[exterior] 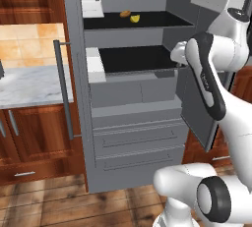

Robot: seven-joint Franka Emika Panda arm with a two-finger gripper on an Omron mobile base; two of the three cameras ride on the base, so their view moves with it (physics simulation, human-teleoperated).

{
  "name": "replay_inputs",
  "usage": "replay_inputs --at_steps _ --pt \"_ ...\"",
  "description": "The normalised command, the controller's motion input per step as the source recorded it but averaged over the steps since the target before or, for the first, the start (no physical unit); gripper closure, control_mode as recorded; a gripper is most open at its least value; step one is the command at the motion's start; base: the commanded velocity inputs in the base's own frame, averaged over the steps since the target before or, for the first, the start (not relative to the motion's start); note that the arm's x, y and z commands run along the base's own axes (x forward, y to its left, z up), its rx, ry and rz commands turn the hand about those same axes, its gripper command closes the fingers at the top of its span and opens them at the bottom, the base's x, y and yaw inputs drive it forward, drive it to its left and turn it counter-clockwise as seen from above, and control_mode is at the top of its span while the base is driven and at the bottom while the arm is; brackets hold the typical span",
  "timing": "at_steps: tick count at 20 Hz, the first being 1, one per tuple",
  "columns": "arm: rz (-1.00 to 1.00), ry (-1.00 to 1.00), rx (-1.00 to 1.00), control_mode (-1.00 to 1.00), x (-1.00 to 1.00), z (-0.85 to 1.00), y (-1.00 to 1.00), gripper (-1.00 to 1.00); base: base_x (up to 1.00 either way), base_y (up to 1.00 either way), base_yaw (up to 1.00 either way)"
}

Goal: Take the lemon wedge from the fridge and place it on the plate with fish on the dining counter.

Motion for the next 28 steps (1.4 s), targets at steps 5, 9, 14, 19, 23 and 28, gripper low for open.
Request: replay_inputs --at_steps 5,9,14,19,23,28 --pt "0.00 0.00 0.00 -1.00 0.15 0.00 0.00 -1.00 0.00 0.00 0.00" --pt "-0.08 0.00 0.00 -1.00 0.61 0.00 0.00 -1.00 0.00 0.00 0.00" --pt "-0.12 0.00 0.00 -1.00 0.41 0.00 0.06 -1.00 0.00 0.00 0.00" --pt "0.00 0.00 0.01 -1.00 -0.30 0.09 0.00 -1.00 0.00 0.00 0.00" --pt "0.00 0.00 0.00 -1.00 -0.01 0.00 0.00 -1.00 0.00 0.00 0.00" --pt "0.00 -0.03 0.00 -1.00 -0.01 0.05 0.08 -1.00 0.00 0.00 0.00"
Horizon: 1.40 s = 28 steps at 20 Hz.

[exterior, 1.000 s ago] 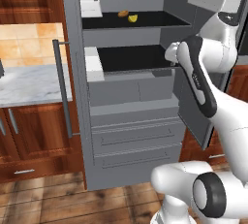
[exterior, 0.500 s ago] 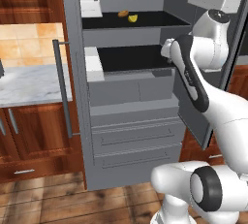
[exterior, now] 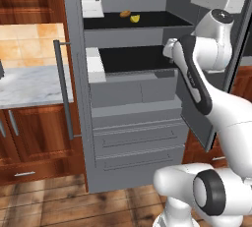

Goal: Take the lemon wedge from the fridge and place it on the plate with fish on the dining counter.

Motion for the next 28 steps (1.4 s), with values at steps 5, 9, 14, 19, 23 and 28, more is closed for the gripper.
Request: replay_inputs --at_steps 5,9,14,19,23,28 --pt "0.00 0.00 0.00 1.00 0.00 0.00 0.07 -1.00 0.54 0.36 -0.03" --pt "0.00 0.00 0.00 1.00 0.00 0.00 0.00 -1.00 0.83 0.00 -0.04" --pt "0.00 0.00 0.00 1.00 0.00 0.00 0.00 -1.00 0.87 0.00 -0.03" --pt "0.00 0.00 0.00 1.00 0.00 0.00 0.00 -1.00 0.76 -0.03 -0.03" --pt "0.00 0.00 0.00 1.00 0.00 0.00 0.00 -1.00 0.03 -0.11 -0.04" --pt "0.00 -0.20 0.00 -1.00 0.00 0.77 0.00 -1.00 0.00 -0.01 -0.01"
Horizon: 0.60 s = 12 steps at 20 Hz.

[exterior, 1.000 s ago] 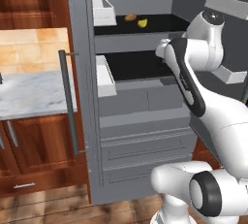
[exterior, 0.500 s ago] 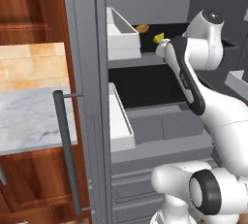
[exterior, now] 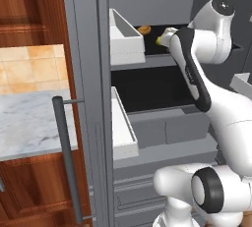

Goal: Take the lemon wedge from the fridge and place it on the plate with fish on the dining counter.

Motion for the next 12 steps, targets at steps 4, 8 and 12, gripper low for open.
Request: replay_inputs --at_steps 4,8,12 --pt "0.00 -0.24 0.01 -1.00 0.07 0.82 0.00 -1.00 0.00 0.00 0.00" --pt "0.00 0.08 0.00 -1.00 0.44 0.00 0.00 -1.00 0.00 0.00 0.00" --pt "0.00 0.14 0.00 -1.00 0.64 0.00 0.00 -1.00 0.00 0.00 0.00"
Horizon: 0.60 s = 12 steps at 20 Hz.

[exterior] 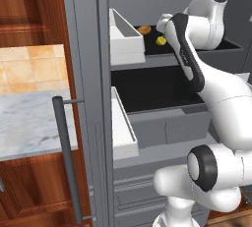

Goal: Take the lemon wedge from the fridge and place it on the plate with fish on the dining counter.

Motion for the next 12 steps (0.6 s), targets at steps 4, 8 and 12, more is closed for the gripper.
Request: replay_inputs --at_steps 4,8,12 --pt "0.00 0.03 0.00 -1.00 0.61 -0.05 0.00 -1.00 0.00 0.00 0.00" --pt "0.00 0.00 0.00 -1.00 0.52 -0.11 0.00 -1.00 0.00 0.00 0.00" --pt "0.00 0.00 0.00 -1.00 0.48 -0.29 0.00 -1.00 0.00 0.00 0.00"
